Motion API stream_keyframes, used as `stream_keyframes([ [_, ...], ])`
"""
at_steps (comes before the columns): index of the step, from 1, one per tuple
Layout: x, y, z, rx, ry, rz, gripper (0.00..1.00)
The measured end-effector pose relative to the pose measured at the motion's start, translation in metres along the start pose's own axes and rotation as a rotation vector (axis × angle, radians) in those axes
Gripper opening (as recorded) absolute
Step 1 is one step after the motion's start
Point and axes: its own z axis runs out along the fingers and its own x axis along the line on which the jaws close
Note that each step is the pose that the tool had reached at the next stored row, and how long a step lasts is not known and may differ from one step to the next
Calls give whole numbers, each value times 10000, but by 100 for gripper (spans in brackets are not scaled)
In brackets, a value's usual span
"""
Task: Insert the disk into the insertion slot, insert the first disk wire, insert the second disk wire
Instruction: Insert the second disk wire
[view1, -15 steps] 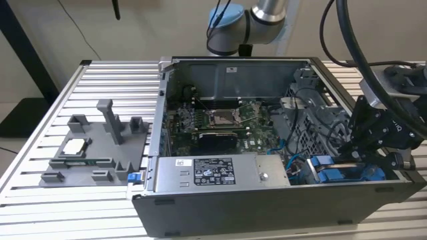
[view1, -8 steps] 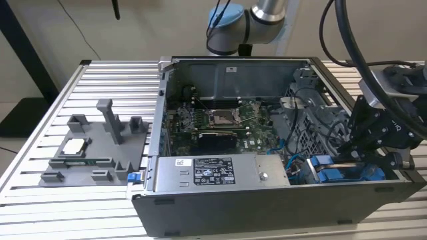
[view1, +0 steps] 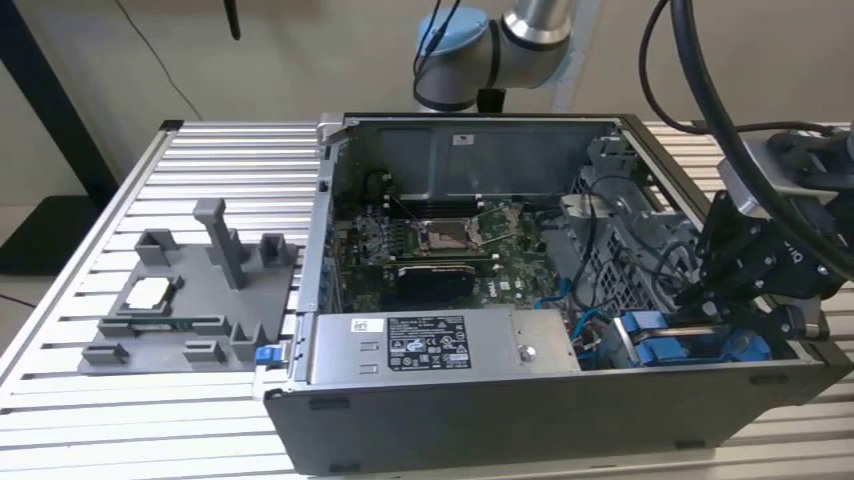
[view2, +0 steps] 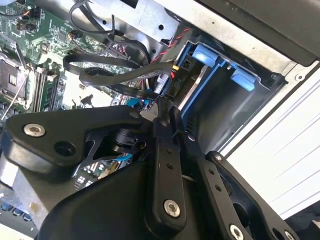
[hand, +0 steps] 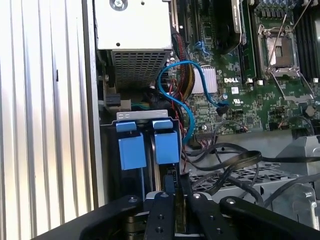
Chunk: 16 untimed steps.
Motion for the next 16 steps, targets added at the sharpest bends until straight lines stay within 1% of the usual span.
stream_keyframes([
  [2,-2,9,-17,0,-2,3,16],
  [7,-5,10,-23,4,2,0,16],
  [16,-24,10,-8,37,-2,-7,16],
])
